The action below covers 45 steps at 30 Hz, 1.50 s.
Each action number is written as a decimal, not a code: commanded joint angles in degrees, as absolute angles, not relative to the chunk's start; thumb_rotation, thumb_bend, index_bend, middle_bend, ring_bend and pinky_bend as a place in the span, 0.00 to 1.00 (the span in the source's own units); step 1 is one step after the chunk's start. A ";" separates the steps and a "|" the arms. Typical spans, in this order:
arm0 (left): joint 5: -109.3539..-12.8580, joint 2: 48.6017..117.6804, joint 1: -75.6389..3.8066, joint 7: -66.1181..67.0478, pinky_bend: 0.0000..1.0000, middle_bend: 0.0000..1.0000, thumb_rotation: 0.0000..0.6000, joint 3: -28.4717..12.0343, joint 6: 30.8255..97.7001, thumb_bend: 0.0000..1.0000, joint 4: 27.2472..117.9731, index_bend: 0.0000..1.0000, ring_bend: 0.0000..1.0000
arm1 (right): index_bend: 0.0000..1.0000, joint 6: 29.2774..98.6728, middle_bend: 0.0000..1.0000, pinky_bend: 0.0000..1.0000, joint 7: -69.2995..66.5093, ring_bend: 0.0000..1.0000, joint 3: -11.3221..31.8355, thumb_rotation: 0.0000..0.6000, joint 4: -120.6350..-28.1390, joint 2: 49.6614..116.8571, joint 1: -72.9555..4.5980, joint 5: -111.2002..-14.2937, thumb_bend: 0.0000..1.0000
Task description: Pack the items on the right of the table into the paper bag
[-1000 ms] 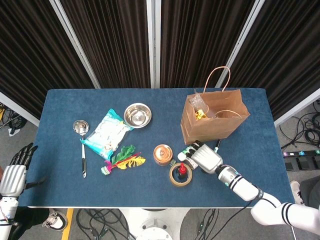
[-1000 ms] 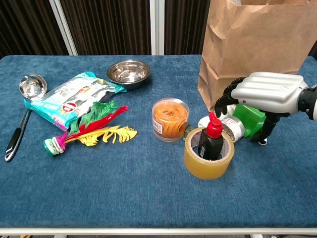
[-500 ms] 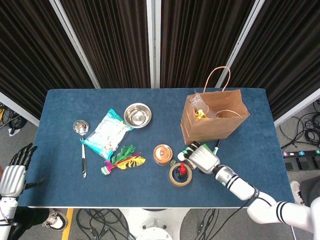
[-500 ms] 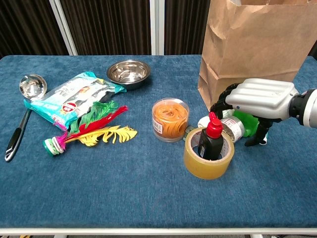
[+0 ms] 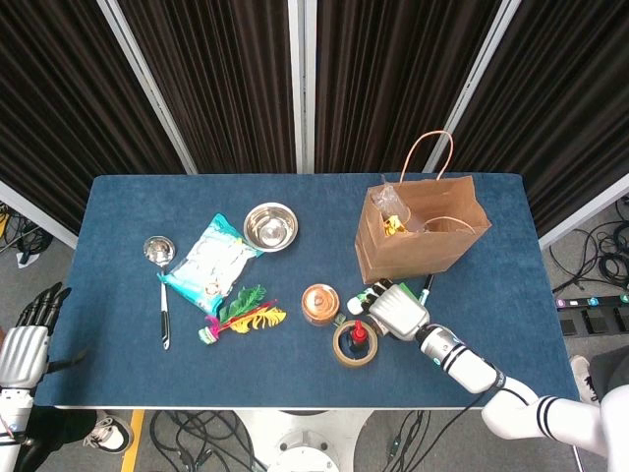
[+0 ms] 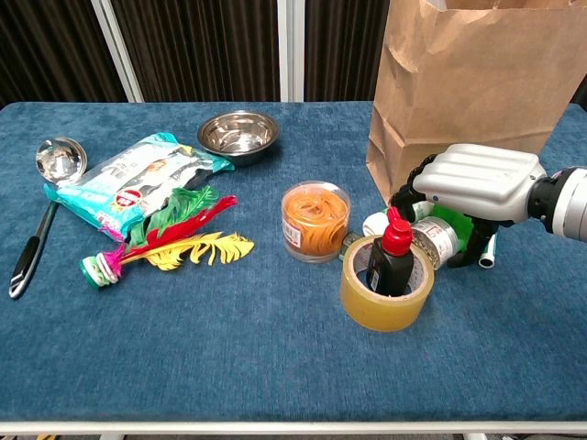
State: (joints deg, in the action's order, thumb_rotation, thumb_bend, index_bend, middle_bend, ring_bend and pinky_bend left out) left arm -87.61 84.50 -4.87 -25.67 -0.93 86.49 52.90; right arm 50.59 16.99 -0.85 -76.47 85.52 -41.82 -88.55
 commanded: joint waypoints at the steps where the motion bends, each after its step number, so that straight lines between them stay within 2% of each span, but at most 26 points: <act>1: -87.62 84.55 -4.81 -25.76 0.15 0.12 1.00 -0.89 86.49 0.17 52.74 0.09 0.02 | 0.48 51.09 0.42 0.29 17.28 0.32 -0.83 1.00 -75.94 85.97 -41.60 -88.77 0.09; 10: -87.74 84.57 -4.61 -26.28 0.15 0.12 1.00 -0.79 86.71 0.17 52.36 0.09 0.02 | 0.52 53.32 0.45 0.32 17.77 0.34 -0.62 1.00 -77.07 85.29 -41.25 -89.91 0.14; 16: -88.00 84.40 -4.76 -26.07 0.15 0.12 1.00 -0.84 86.94 0.17 52.84 0.09 0.02 | 0.53 57.86 0.45 0.33 18.87 0.35 2.36 1.00 -83.40 81.09 -41.67 -91.44 0.14; 24: -88.33 83.97 -4.99 -25.56 0.15 0.12 1.00 -0.91 87.24 0.17 53.84 0.09 0.02 | 0.53 63.88 0.45 0.33 23.84 0.35 11.25 1.00 -95.09 74.08 -43.33 -90.60 0.14; 31: -88.51 83.52 -5.41 -25.01 0.15 0.12 1.00 -1.07 87.21 0.17 54.81 0.09 0.02 | 0.53 68.62 0.45 0.33 29.04 0.35 18.98 1.00 -100.55 69.52 -44.35 -88.59 0.14; 36: -88.51 83.47 -5.58 -24.62 0.15 0.12 1.00 -1.06 86.99 0.17 55.34 0.09 0.02 | 0.53 73.37 0.46 0.34 32.51 0.35 22.54 1.00 -100.03 67.62 -43.56 -87.59 0.15; 45: -88.59 83.52 -6.04 -23.77 0.15 0.12 1.00 -1.04 86.50 0.17 56.13 0.09 0.02 | 0.53 77.02 0.45 0.34 37.44 0.35 22.87 1.00 -93.66 68.60 -40.12 -80.05 0.16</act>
